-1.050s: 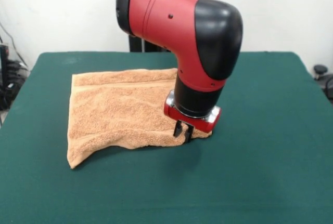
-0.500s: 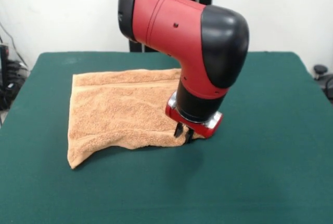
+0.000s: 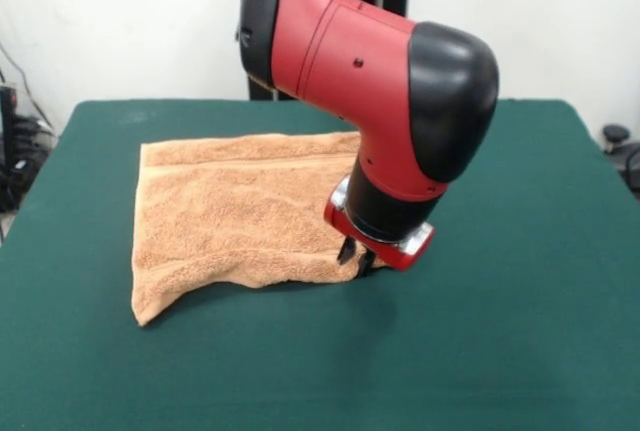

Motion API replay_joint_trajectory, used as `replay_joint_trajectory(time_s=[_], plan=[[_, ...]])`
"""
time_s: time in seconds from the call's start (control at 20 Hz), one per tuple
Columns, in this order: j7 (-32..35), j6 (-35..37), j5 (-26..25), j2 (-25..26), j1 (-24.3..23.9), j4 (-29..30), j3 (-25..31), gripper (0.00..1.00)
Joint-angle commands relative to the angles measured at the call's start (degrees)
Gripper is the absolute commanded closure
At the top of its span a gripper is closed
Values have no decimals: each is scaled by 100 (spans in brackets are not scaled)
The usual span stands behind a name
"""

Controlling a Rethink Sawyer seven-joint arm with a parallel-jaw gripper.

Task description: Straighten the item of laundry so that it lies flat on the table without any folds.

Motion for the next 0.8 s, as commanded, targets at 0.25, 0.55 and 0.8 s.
replay_joint_trajectory(time_s=[0.25, 0.55, 0.8], plan=[[1822, -62, 601, -269, 462, -270, 1124, 100], [1479, 211, 481, -717, 411, 149, 1156, 100], [1499, 221, 429, -823, 393, 172, 1185, 100]])
